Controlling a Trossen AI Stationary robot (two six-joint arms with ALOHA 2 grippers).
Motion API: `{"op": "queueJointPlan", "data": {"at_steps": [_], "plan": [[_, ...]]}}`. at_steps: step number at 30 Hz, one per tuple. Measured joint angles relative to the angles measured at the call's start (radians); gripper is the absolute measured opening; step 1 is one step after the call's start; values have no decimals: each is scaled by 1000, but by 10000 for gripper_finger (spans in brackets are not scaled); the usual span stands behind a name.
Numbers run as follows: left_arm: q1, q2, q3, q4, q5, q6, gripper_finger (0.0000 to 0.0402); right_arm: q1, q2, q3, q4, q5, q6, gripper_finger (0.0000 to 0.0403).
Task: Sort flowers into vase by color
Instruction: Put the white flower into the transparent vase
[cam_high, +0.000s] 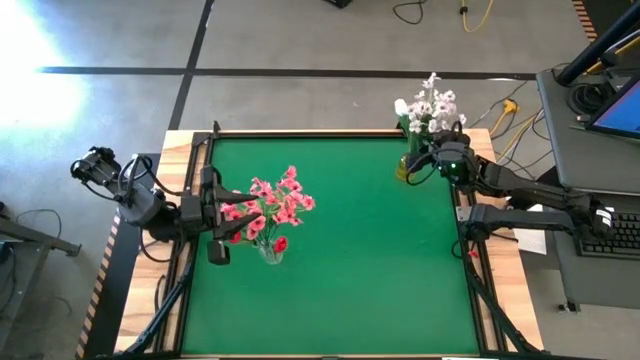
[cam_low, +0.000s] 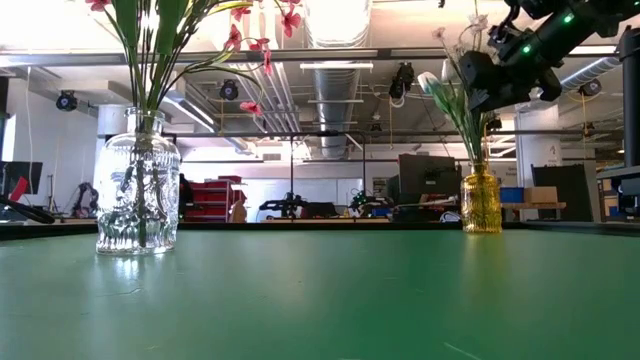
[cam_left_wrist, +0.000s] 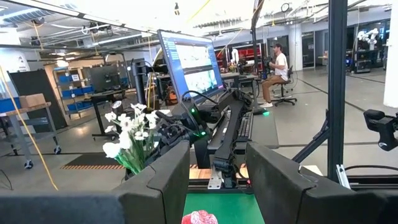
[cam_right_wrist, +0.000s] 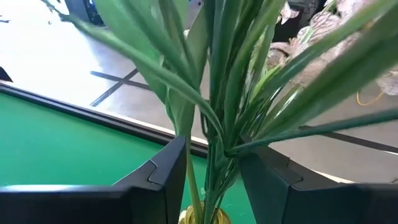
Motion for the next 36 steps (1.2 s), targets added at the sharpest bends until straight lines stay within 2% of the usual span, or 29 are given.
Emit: {"op": "queueJointPlan", "data": {"at_steps": [11, 19, 36], "plan": [[0, 0, 0, -5, -1, 0, 146, 0, -34, 23, -6, -8, 0, 115], [0, 0, 0, -9, -2, 0, 146, 0, -35, 25, -38, -11, 4, 18], [0, 0, 0, -17, -3, 0, 146, 0, -7, 21, -126, -35, 45, 13]]}}
